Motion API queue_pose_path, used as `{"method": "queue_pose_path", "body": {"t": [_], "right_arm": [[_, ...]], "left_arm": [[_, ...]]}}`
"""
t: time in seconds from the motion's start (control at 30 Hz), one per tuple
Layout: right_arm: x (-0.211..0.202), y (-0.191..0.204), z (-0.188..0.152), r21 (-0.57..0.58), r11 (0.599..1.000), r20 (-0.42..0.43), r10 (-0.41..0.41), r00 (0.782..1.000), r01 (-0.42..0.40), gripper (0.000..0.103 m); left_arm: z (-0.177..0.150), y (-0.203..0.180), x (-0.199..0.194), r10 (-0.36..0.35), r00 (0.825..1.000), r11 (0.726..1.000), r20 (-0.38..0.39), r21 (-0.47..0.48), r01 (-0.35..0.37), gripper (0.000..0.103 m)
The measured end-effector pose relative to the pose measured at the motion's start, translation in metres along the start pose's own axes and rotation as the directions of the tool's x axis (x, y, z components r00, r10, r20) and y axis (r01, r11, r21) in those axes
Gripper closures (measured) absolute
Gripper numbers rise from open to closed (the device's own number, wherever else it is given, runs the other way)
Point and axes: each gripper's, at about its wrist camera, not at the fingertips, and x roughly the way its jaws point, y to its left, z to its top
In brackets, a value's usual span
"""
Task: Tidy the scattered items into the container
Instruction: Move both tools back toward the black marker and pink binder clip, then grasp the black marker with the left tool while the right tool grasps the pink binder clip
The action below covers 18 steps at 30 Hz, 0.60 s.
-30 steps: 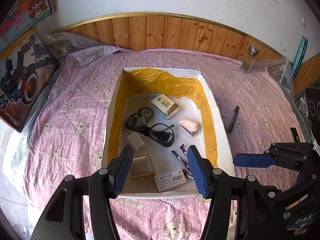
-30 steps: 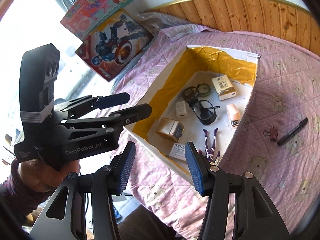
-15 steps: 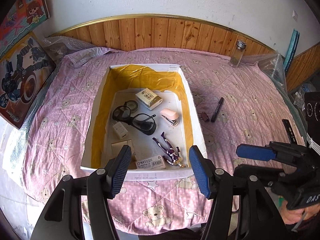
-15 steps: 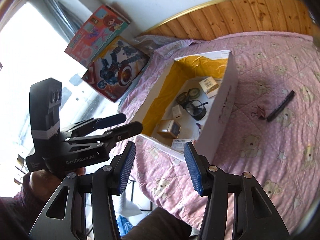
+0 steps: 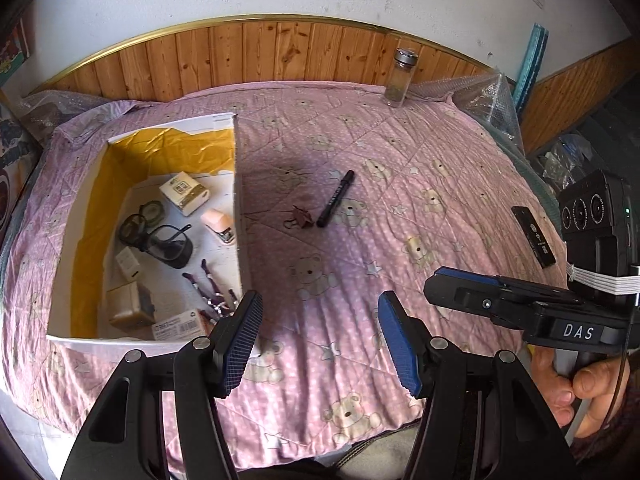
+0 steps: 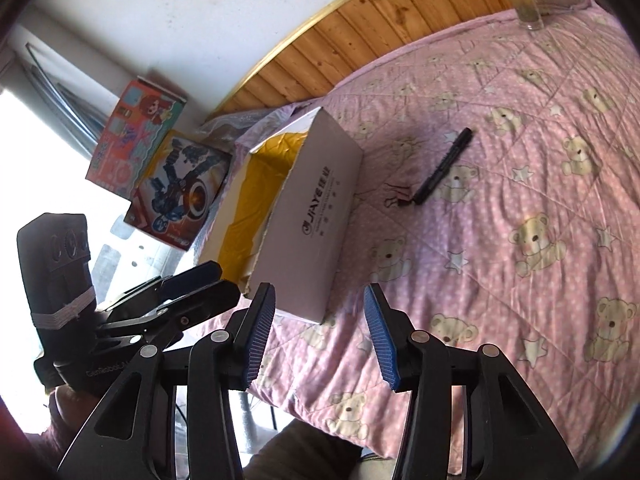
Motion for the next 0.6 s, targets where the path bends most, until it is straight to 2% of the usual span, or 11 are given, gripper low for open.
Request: {"method": "queue_pose_path", "body": {"t": [0.17,0.3,0.4,0.47,0.53,0.6], "right_arm": [[0.002,-0.034,0.015,0.073,0.996,0.019,-0.053,0.998,0.052,0.065],[0.013,-0.046,0.04,0.063,0.996,0.014,-0.067,0.998,0.066,0.065],[0.037,-0.036,0.063,-0.08,0.994,-0.036,-0.082,0.996,0.079,0.064],[0.062,-0.027,0.077,-0.246,0.964,-0.083,-0.12,0.989,0.097,0.063],[0.09,-0.022,0.084,-0.409,0.91,-0.152,-0.142,0.978,0.069,0.061],[0.119,-0.016,0.087,-0.578,0.814,-0.185,-0.208,0.961,0.064,0.057]], "left_arm": [[0.019,-0.01,0.034,-0.026,1.0,0.997,0.003,-0.076,0.026,0.042],[0.037,-0.016,0.062,-0.014,1.0,0.993,0.011,-0.116,0.016,0.042],[0.041,-0.014,0.07,-0.022,1.0,0.99,0.009,-0.141,0.023,0.042],[0.039,-0.01,0.07,-0.039,0.999,0.988,0.008,-0.148,0.04,0.042],[0.032,-0.006,0.071,-0.05,0.999,0.988,-0.005,-0.149,0.049,0.042],[0.023,-0.003,0.074,-0.069,0.997,0.986,-0.037,-0.155,0.062,0.042]]}}
